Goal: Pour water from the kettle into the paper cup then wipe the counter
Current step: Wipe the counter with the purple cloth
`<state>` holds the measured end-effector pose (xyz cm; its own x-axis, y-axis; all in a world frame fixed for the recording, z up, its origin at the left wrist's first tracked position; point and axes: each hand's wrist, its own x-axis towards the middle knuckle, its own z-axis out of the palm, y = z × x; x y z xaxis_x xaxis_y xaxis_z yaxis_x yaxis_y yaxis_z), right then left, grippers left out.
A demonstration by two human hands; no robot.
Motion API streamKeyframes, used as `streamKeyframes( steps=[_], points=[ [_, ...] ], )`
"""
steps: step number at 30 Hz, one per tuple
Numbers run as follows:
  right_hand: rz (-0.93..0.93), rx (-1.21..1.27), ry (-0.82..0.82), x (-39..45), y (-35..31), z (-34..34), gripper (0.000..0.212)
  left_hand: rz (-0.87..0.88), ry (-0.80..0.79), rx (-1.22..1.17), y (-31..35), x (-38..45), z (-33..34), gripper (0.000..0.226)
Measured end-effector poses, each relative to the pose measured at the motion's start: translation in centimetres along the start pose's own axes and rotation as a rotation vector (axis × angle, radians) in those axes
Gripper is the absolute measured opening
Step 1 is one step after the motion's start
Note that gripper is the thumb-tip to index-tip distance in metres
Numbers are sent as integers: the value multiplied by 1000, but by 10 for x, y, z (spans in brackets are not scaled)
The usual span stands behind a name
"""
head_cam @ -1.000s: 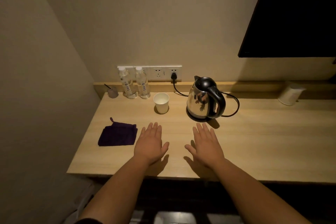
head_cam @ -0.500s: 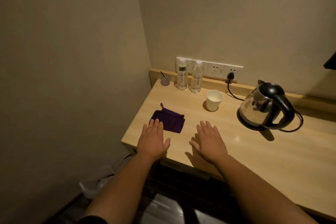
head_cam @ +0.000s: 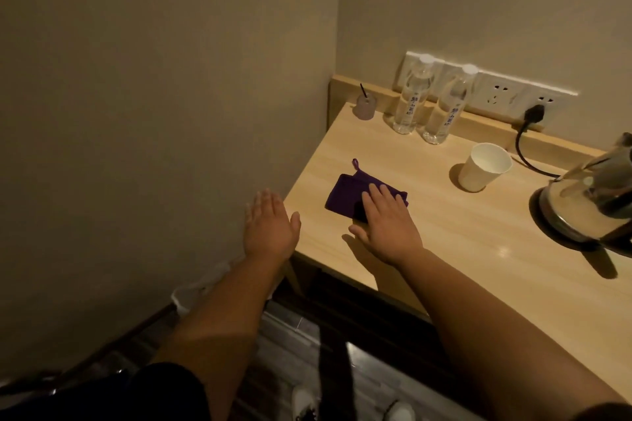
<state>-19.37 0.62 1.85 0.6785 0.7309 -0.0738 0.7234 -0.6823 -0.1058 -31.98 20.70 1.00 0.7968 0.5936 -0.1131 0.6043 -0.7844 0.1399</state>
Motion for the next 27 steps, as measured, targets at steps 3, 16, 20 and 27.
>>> streamKeyframes(
  steps=[3, 16, 20, 27],
  points=[
    [-52, -3, -12, 24, 6, 11, 75, -55, -18, -38, -2, 18, 21, 72],
    [-331, -26, -194, -1, 15, 37, 98, -224, -89, -227, 3, 60, 53, 60],
    [-385, -33, -289, -40, 3, 35, 98, -216, -75, -193, 2, 61, 53, 58],
    [-382, 436, -78, -81, -4, 17, 64, -194, -40, -177, 0, 60, 52, 55]
  ],
)
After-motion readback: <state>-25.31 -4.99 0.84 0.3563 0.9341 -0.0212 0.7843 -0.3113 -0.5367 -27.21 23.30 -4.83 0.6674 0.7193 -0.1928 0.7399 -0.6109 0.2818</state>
